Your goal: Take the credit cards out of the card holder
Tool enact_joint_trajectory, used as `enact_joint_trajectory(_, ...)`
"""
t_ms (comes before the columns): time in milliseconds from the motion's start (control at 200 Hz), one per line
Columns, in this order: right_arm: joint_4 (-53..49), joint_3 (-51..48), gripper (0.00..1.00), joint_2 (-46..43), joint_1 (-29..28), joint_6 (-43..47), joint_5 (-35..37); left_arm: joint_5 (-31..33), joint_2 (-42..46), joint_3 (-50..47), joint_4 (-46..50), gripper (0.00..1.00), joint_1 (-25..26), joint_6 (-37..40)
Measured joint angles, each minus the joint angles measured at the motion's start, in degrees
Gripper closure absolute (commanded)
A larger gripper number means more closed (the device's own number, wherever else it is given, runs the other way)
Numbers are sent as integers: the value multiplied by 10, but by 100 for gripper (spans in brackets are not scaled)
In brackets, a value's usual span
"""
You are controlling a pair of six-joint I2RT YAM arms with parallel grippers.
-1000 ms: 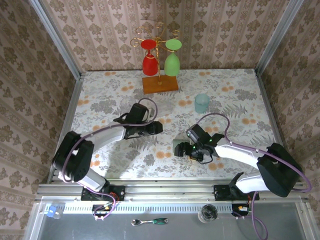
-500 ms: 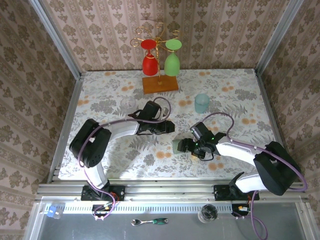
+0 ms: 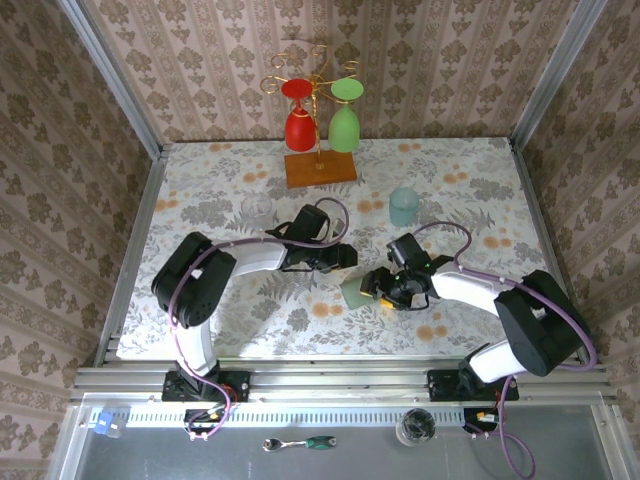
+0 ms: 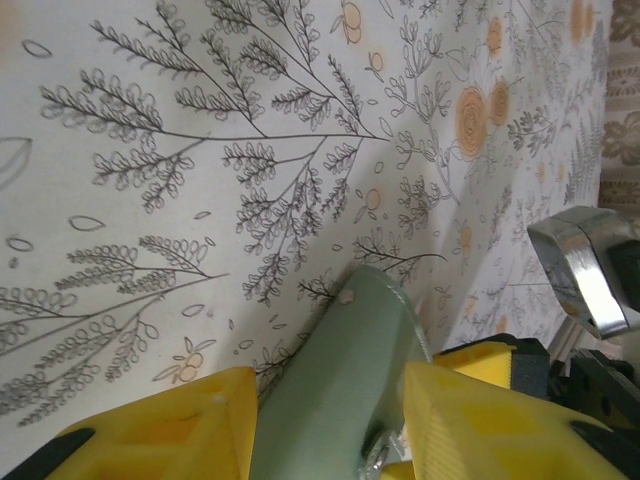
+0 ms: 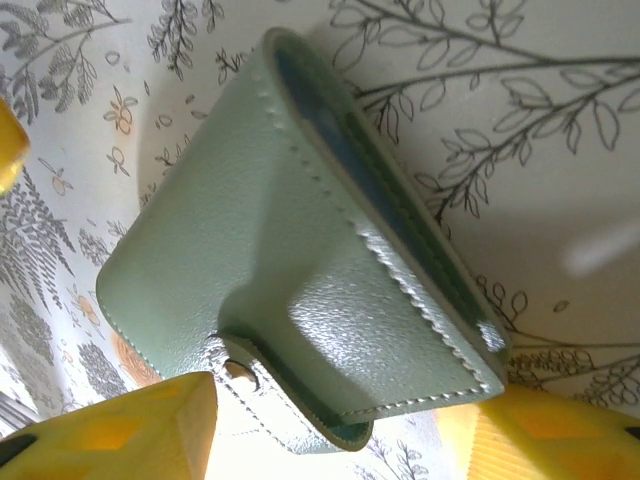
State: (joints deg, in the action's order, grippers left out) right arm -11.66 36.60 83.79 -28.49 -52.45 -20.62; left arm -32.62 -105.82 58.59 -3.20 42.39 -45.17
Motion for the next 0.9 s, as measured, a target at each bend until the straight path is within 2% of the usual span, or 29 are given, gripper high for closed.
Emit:
enact_joint_trajectory(145, 32, 0, 52, 14, 3, -3, -5, -4, 0, -27, -21, 57, 7, -16)
enact_joint_trajectory(485, 73, 12, 60, 43, -17, -7, -8, 7, 43, -96, -42, 57, 11, -38)
enact_joint_trajectory(900, 85, 90, 65, 125, -77, -18, -5, 71, 155, -173, 37, 57, 4, -42)
